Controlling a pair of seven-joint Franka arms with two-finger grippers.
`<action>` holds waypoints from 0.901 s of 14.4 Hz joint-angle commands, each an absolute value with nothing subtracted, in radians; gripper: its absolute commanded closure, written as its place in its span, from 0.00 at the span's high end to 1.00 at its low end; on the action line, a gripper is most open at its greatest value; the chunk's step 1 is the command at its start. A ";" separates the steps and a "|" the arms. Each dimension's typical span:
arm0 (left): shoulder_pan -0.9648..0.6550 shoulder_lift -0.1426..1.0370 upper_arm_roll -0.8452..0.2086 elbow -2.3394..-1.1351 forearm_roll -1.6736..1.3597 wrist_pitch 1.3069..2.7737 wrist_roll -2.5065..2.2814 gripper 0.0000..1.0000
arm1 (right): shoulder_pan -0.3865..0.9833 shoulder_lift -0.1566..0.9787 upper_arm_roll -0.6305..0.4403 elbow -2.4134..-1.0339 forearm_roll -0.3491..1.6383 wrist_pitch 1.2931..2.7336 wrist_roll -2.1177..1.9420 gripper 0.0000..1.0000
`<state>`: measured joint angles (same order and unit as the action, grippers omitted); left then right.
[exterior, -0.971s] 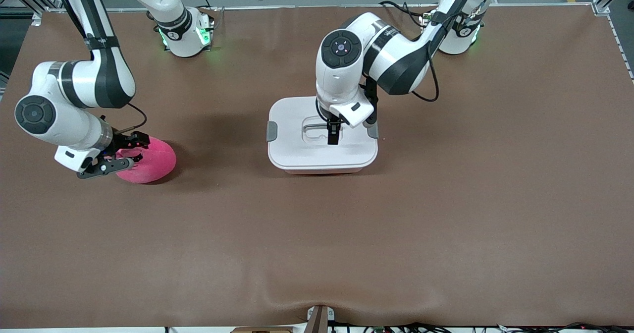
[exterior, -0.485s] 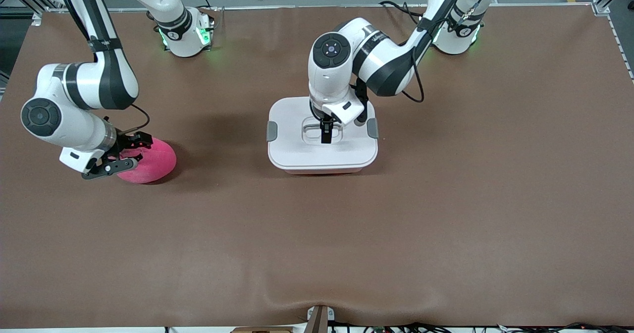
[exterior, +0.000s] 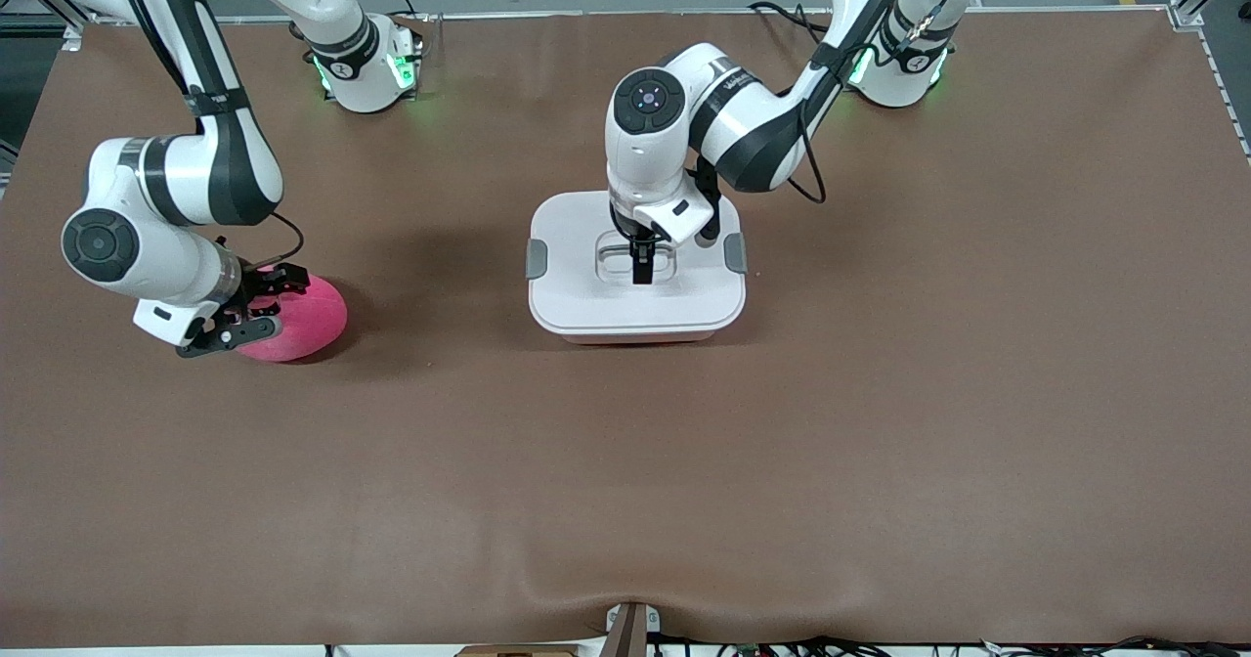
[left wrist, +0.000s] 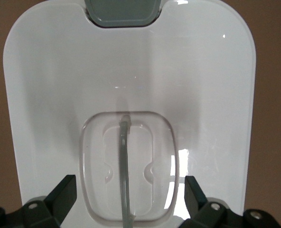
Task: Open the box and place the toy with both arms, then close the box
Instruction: 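Grasp the lid handle with the left gripper while the right gripper grasps the toy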
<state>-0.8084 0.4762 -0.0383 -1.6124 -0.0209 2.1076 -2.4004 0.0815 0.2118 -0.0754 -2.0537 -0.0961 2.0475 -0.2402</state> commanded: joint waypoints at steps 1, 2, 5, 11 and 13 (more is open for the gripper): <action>-0.818 0.474 -0.034 -1.621 0.002 2.129 -2.428 0.81 | 0.081 0.219 -0.077 -2.054 -0.112 2.051 -0.244 1.00; -0.819 0.474 -0.034 -1.621 0.002 2.132 -2.428 0.63 | 0.080 0.222 -0.075 -2.056 -0.112 2.051 -0.244 1.00; -0.822 0.476 -0.034 -1.621 0.002 2.138 -2.428 0.49 | 0.075 0.232 -0.075 -2.054 -0.112 2.046 -0.245 0.59; -0.824 0.476 -0.034 -1.623 0.002 2.138 -2.439 0.00 | 0.074 0.242 -0.077 -2.054 -0.112 2.048 -0.244 0.06; -0.825 0.474 -0.034 -1.623 0.002 2.138 -2.445 0.00 | 0.072 0.244 -0.077 -2.054 -0.112 2.049 -0.244 0.00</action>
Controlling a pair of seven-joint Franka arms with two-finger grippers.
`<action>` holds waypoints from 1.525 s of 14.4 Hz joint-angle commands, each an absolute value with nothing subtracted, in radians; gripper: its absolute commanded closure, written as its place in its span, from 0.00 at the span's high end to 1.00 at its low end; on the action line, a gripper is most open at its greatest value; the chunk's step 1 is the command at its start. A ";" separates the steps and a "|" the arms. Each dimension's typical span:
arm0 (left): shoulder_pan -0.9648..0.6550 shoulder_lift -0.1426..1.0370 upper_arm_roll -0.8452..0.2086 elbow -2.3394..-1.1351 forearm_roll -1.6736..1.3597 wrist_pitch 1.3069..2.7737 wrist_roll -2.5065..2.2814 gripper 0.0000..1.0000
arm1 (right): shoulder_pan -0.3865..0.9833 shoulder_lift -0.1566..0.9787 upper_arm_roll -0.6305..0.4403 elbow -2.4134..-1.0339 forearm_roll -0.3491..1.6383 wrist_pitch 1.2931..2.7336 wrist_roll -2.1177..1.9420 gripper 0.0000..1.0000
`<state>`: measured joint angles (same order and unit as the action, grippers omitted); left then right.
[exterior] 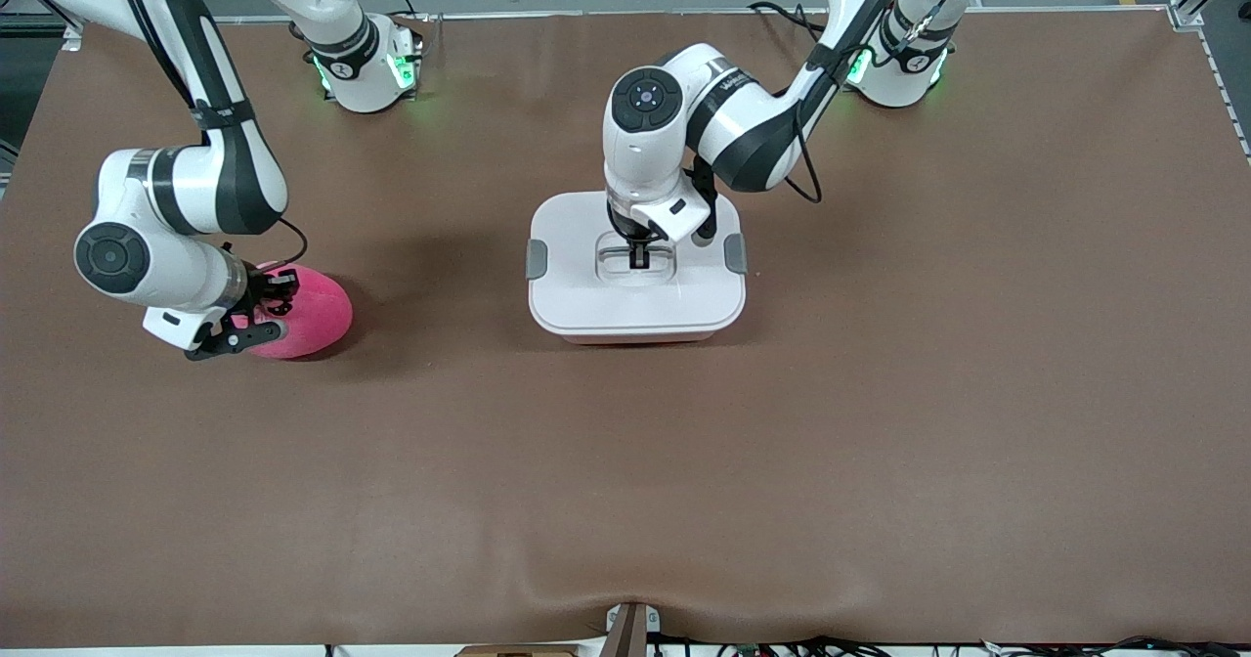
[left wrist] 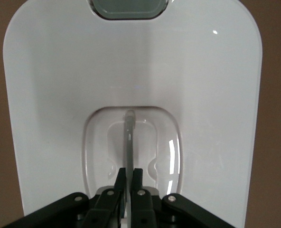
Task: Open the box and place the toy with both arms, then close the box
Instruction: 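Grasp the lid handle with the left gripper while the right gripper grasps the toy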
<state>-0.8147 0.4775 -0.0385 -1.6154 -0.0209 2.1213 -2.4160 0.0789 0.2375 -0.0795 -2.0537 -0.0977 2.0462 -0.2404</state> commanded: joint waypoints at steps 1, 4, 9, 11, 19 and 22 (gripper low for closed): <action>-0.825 0.472 -0.034 -1.623 0.002 2.138 -2.445 0.00 | 0.072 0.244 -0.077 -2.052 -0.113 2.051 -0.244 0.00; -0.825 0.466 -0.034 -1.623 0.002 2.138 -2.447 0.00 | 0.069 0.241 -0.075 -2.043 -0.113 2.048 -0.247 0.00; -0.839 0.451 -0.034 -1.623 0.002 2.135 -2.450 0.00 | 0.072 0.221 -0.074 -1.955 -0.112 1.975 -0.371 0.00; -0.841 0.439 -0.034 -1.623 0.002 2.129 -2.465 0.00 | 0.083 0.224 -0.074 -1.869 -0.112 1.893 -0.397 0.00; -0.838 0.408 -0.034 -1.623 0.002 2.102 -2.465 0.00 | 0.218 0.248 -0.071 -1.602 -0.115 1.821 -0.647 0.00; -0.825 0.402 -0.034 -1.624 0.002 2.089 -2.453 0.00 | 0.300 0.250 -0.071 -1.582 -0.127 1.822 -0.670 0.00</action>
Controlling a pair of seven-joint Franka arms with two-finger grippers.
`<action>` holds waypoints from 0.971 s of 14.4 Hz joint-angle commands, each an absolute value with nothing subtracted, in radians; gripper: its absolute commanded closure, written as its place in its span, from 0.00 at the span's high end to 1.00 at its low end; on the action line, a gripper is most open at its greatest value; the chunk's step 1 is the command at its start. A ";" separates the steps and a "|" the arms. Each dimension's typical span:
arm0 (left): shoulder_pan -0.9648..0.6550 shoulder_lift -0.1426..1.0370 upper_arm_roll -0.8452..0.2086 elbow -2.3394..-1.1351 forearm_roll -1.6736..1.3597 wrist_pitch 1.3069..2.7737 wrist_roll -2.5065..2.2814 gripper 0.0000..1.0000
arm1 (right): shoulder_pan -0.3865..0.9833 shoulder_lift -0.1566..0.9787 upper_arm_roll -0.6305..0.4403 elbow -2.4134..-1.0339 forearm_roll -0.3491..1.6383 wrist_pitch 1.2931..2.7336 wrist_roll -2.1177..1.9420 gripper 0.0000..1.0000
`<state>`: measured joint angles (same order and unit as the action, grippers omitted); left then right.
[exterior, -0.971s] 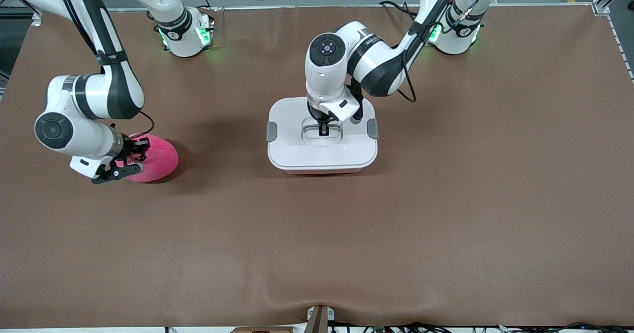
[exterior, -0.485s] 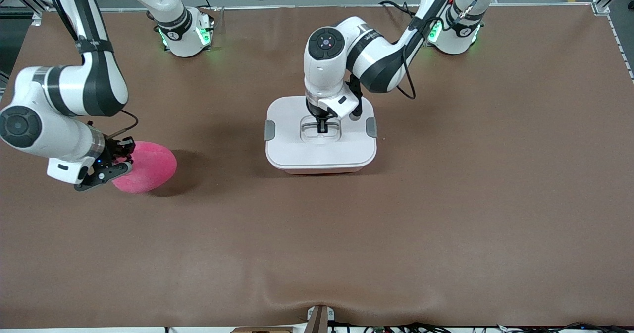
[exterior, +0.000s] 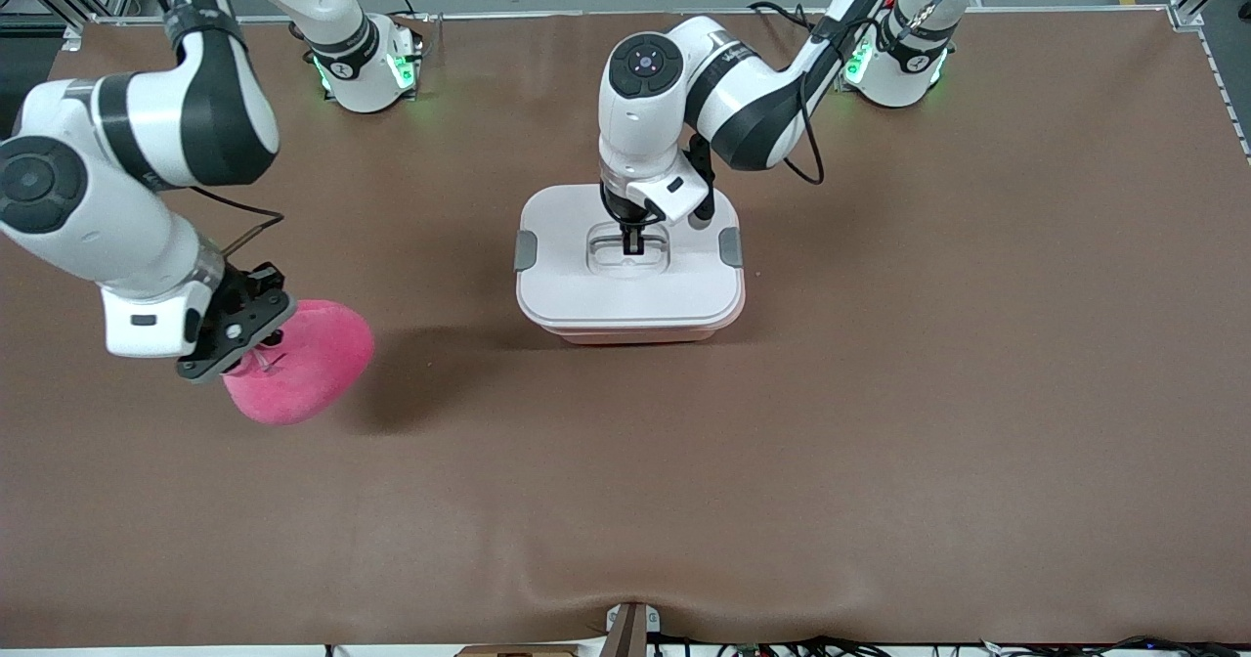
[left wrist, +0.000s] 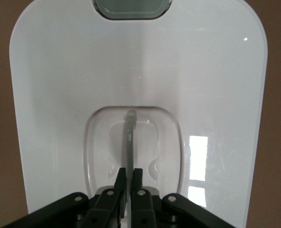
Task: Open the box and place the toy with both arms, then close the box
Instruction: 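Lift the lid off with the left gripper while the right gripper lifts the toy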
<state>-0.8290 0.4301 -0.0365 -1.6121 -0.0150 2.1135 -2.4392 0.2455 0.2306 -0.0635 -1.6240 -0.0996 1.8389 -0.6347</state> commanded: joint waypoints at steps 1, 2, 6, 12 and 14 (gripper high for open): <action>-0.824 0.402 -0.032 -1.634 0.003 2.088 -2.448 0.00 | 0.328 0.250 -0.071 -1.574 -0.147 1.822 -0.704 0.00; -0.818 0.399 -0.029 -1.638 0.003 2.088 -2.438 0.00 | 0.348 0.250 -0.071 -1.571 -0.161 1.824 -0.741 0.00; -0.756 0.362 -0.031 -1.654 0.005 2.063 -2.364 0.00 | 0.408 0.250 -0.071 -1.574 -0.170 1.829 -0.837 0.00; -0.617 0.270 -0.034 -1.747 0.008 2.051 -2.167 0.00 | 0.648 0.250 -0.071 -1.582 -0.411 1.819 -0.836 0.00; -0.574 0.239 -0.034 -1.781 0.008 2.051 -2.112 0.00 | 0.696 0.252 -0.071 -1.582 -0.436 1.803 -0.831 0.00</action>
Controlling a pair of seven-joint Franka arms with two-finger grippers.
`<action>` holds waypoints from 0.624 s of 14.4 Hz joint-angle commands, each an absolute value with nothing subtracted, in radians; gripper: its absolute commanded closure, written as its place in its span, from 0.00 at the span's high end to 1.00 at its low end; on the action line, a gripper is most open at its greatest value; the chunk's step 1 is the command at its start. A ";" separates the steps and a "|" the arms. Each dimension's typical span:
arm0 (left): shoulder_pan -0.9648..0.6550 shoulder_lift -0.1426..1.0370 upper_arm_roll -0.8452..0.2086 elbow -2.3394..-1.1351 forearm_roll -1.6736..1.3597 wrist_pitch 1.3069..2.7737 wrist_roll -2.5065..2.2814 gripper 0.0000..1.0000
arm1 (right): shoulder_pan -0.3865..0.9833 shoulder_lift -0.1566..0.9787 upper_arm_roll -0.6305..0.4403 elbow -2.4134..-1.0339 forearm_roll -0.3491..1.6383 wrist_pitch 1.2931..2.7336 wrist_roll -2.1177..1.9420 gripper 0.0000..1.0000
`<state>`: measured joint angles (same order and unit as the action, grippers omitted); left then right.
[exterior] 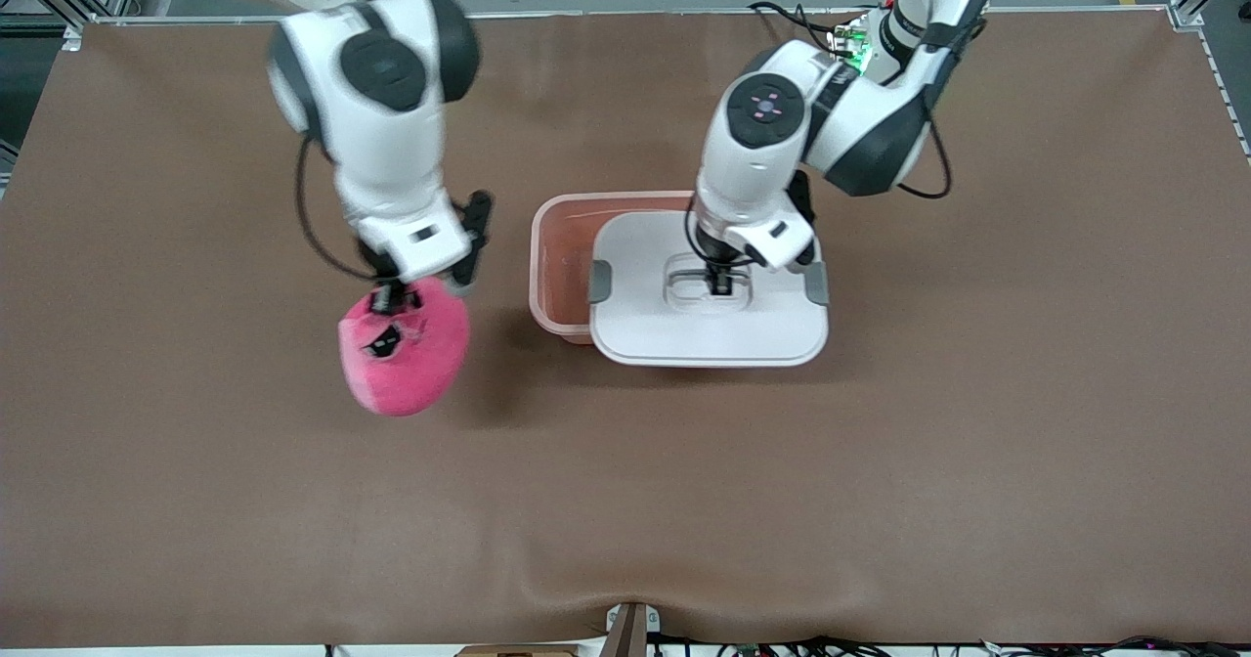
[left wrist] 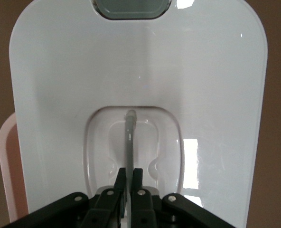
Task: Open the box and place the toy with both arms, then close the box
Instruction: 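Lift the lid off with the left gripper while the right gripper lifts the toy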
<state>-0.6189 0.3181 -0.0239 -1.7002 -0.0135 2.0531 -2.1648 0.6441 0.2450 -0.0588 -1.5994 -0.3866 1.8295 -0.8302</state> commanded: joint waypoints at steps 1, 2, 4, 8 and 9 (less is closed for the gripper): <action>-0.554 0.238 -0.034 -1.782 0.008 2.051 -2.106 0.00 | 0.727 0.252 -0.072 -1.583 -0.449 1.790 -0.831 0.00; -0.526 0.235 -0.034 -1.786 0.008 2.051 -2.106 0.00 | 0.768 0.250 -0.071 -1.583 -0.501 1.755 -0.833 0.00; -0.489 0.226 -0.034 -1.802 0.008 2.051 -2.051 0.00 | 0.849 0.250 -0.071 -1.577 -0.581 1.660 -0.836 0.00; -0.405 0.187 -0.035 -1.861 0.006 2.063 -1.907 0.00 | 0.939 0.273 -0.071 -1.583 -0.581 1.638 -0.822 0.00; -0.369 0.183 -0.035 -1.864 0.006 2.066 -1.860 0.00 | 0.940 0.279 -0.069 -1.583 -0.581 1.638 -0.824 0.00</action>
<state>-0.4254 0.2377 -0.0238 -1.8064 -0.0129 2.0539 -1.9403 0.9266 0.2543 -0.0586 -1.5984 -0.5523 1.6501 -0.8249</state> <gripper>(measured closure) 0.934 0.868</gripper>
